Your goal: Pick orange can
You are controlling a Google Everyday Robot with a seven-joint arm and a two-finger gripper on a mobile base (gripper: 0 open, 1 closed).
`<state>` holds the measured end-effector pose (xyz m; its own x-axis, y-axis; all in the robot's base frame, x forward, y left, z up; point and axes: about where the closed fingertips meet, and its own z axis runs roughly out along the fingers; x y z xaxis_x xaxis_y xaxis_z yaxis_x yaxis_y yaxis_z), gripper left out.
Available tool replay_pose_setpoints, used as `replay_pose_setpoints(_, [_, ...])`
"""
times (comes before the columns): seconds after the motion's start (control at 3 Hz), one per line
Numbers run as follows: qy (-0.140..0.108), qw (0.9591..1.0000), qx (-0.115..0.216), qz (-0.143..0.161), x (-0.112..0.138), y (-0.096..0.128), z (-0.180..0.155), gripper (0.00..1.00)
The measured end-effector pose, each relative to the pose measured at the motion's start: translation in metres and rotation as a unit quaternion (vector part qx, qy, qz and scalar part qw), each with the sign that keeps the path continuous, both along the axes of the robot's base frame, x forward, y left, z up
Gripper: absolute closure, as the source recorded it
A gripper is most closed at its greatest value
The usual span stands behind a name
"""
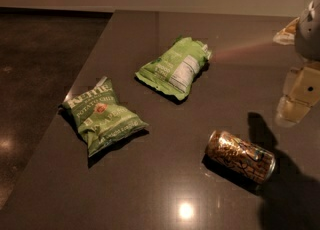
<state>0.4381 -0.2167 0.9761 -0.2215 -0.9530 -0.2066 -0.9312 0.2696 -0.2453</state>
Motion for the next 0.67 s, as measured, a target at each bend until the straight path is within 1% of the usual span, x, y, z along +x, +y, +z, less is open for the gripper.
replay_pose_setpoints(0.33, [-0.001, 1.0000, 0.000, 0.000, 0.000, 0.000, 0.000, 0.00])
replay_pose_setpoints(0.67, [0.004, 1.0000, 0.005, -0.004, -0.010, 0.009, -0.009, 0.00])
